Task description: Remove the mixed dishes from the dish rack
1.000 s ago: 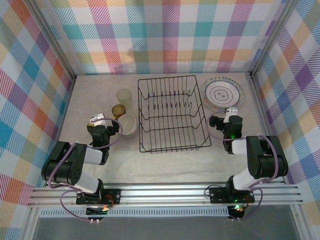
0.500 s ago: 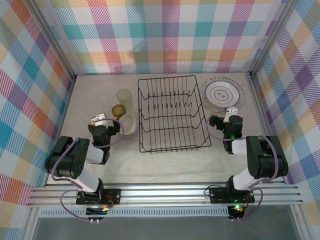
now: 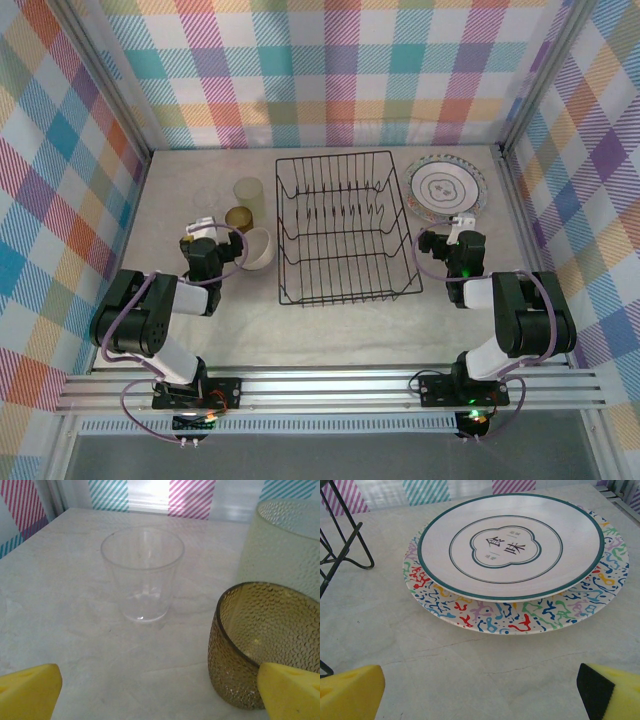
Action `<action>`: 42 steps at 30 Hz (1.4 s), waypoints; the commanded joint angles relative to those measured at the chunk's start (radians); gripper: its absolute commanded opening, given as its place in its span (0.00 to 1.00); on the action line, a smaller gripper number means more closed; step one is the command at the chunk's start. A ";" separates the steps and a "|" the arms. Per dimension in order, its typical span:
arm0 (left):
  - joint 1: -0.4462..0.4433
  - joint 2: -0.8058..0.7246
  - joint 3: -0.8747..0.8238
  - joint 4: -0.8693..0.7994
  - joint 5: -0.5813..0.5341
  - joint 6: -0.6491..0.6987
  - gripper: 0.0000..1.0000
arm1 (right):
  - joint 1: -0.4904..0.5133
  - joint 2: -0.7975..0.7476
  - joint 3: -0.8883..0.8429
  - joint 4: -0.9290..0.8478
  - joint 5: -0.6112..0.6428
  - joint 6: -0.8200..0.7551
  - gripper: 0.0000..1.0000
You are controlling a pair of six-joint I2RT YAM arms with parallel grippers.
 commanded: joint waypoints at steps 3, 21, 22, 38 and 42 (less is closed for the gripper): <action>0.012 0.005 0.023 -0.078 0.057 0.032 1.00 | 0.002 0.002 0.002 0.038 -0.011 -0.012 0.99; 0.013 0.005 0.026 -0.080 0.062 0.034 1.00 | 0.014 0.003 0.010 0.026 -0.005 -0.025 0.99; 0.012 0.005 0.026 -0.080 0.063 0.033 1.00 | 0.014 0.004 0.010 0.026 -0.004 -0.024 0.99; 0.012 0.005 0.026 -0.080 0.062 0.033 1.00 | 0.015 0.004 0.011 0.026 -0.003 -0.026 0.99; 0.013 0.005 0.026 -0.080 0.062 0.033 1.00 | 0.016 0.004 0.011 0.026 -0.003 -0.026 0.99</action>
